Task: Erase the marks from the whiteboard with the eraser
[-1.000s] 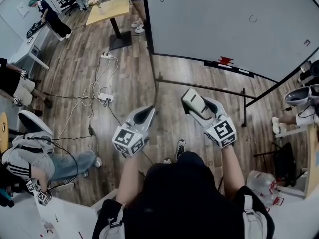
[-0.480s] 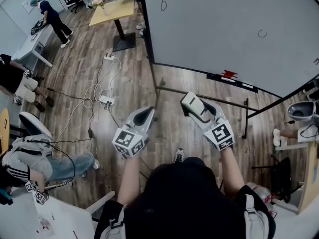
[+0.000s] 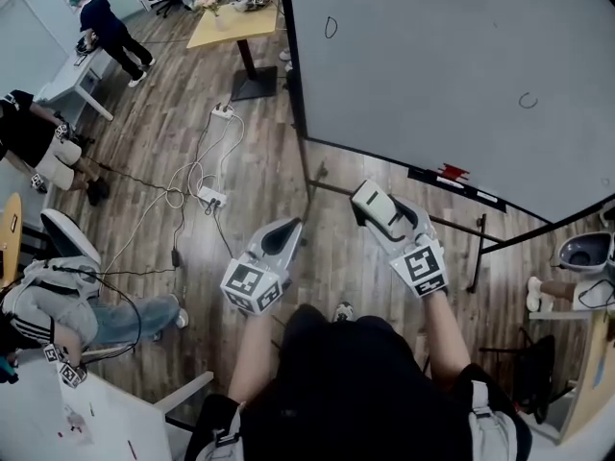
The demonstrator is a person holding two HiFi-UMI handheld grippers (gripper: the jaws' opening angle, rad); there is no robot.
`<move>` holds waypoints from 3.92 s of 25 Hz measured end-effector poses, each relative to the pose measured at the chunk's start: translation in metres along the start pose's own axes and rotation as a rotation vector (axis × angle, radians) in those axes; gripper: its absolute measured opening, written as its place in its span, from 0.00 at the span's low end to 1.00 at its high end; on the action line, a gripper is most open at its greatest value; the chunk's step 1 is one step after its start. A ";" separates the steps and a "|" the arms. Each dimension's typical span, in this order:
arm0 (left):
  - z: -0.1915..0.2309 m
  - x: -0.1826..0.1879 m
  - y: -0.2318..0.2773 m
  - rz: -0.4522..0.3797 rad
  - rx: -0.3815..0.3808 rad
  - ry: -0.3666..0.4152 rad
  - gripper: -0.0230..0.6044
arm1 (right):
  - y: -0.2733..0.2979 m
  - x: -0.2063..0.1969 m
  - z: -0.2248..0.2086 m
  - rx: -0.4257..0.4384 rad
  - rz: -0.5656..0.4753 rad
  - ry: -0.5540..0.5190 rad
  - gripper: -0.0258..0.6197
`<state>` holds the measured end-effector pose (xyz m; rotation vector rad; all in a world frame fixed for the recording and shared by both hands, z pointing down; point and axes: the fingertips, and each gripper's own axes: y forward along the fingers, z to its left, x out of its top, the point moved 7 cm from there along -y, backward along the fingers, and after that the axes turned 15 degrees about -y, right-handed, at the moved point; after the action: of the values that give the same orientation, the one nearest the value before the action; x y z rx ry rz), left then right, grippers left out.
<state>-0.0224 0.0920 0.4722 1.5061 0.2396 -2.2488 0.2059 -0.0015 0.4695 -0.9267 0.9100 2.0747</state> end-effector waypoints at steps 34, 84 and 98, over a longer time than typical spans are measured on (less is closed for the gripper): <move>0.210 0.105 0.158 0.106 -0.278 0.034 0.06 | 0.195 0.074 -0.172 -0.550 0.325 -0.301 0.44; 0.267 0.128 0.188 0.058 -0.186 0.000 0.06 | 0.234 0.128 -0.267 -0.770 0.359 -0.500 0.44; 0.279 0.121 0.182 0.066 -0.167 -0.017 0.06 | 0.296 0.102 -0.217 -0.599 0.507 -0.672 0.43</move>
<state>-0.2168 -0.2040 0.4885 1.3879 0.3579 -2.1323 -0.0097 -0.3005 0.3713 -0.1941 0.1548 2.9052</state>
